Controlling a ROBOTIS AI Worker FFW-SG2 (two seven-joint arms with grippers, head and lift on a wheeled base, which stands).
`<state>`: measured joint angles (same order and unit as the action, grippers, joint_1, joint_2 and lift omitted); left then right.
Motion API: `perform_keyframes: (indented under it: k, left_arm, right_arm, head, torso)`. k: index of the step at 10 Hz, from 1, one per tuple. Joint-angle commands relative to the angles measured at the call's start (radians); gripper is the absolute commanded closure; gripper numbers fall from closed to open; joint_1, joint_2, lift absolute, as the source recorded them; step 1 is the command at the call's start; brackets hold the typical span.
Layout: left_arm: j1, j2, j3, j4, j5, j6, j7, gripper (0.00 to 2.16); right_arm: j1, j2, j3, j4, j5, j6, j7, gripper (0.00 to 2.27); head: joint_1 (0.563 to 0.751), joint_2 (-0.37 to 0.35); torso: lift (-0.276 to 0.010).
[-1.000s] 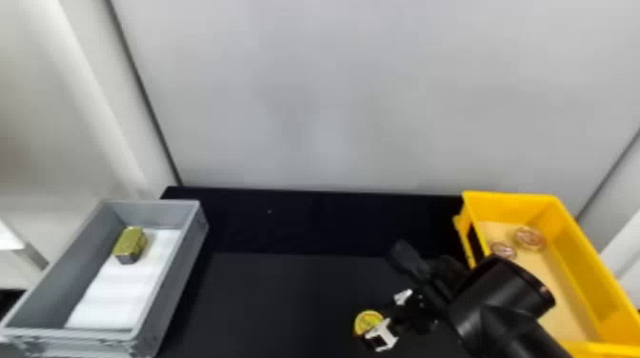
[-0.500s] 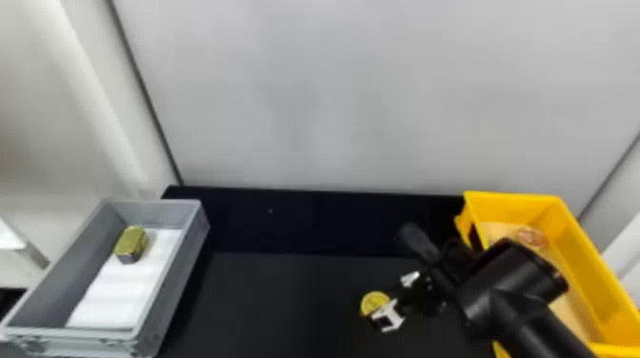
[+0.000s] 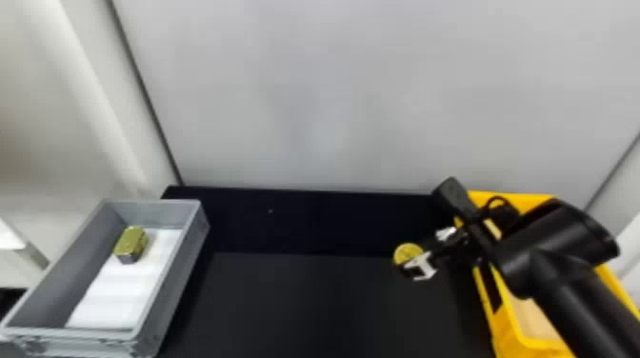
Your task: Pick up the round yellow can and place it in the yellow rectangular box
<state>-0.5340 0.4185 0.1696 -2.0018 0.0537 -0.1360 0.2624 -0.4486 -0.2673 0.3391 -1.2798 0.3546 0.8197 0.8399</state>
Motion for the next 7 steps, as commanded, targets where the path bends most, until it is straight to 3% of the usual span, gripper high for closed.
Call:
perform_keyframes:
  k: [1, 7]
  left_arm:
    - [0.000, 0.005, -0.002, 0.000, 0.000, 0.003, 0.000, 0.13]
    - [-0.003, 0.017, -0.010, 0.000, 0.000, 0.021, -0.003, 0.13]
  right_arm:
    - [-0.036, -0.030, -0.046, -0.007, 0.015, -0.005, -0.003, 0.66]
    - [-0.065, -0.119, -0.198, -0.069, 0.084, 0.021, -0.003, 0.66]
  head:
    - [0.663, 0.054]
    - [0.663, 0.054]
  torso:
    - [-0.010]
    - [-0.010]
